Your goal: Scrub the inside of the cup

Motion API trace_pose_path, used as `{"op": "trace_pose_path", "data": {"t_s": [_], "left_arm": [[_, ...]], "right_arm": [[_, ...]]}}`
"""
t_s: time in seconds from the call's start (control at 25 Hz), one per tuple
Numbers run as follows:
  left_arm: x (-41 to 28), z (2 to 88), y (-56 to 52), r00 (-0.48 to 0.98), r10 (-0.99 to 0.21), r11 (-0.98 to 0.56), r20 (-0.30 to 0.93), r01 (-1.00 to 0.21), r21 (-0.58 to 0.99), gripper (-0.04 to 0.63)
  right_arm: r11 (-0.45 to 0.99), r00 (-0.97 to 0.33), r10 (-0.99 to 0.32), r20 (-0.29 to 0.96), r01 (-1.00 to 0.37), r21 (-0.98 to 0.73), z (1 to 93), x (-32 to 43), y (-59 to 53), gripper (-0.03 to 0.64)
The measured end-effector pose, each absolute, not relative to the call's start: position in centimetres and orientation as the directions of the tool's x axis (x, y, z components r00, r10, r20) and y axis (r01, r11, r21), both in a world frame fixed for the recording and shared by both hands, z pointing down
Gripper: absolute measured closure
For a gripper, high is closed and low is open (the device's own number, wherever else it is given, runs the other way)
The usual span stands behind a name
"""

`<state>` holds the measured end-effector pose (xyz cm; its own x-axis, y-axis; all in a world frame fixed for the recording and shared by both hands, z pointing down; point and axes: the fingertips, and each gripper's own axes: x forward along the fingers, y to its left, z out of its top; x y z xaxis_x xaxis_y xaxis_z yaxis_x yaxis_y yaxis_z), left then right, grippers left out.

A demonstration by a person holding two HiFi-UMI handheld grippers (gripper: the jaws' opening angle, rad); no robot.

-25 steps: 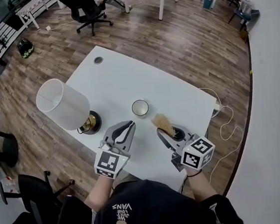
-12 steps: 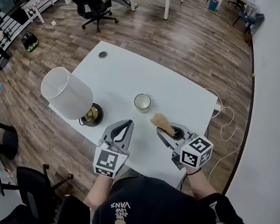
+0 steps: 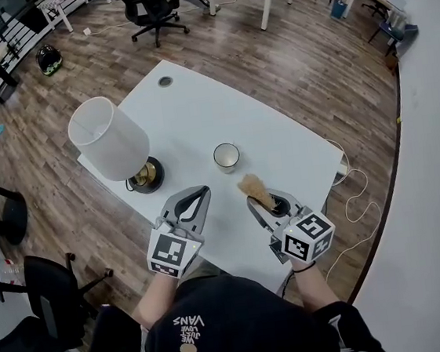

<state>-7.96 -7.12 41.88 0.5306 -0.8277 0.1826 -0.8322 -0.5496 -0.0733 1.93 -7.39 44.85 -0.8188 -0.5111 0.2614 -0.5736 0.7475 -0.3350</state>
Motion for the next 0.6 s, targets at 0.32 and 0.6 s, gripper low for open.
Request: {"op": "trace_pose_path", "data": {"t_s": [0.32, 0.6], "left_arm": [[-8.11, 41.83, -7.46, 0.540, -0.822, -0.558, 0.179, -0.827, -0.066, 0.584], [-7.92, 42.00, -7.57, 0.553, -0.813, -0.569, 0.181, -0.821, -0.050, 0.584]], "right_arm": [[0.746, -0.815, -0.516, 0.263, -0.579, -0.330, 44.83, 1.91, -7.58, 0.517], [0.746, -0.816, -0.516, 0.262, -0.578, -0.330, 44.72, 1.85, -7.72, 0.517]]}}
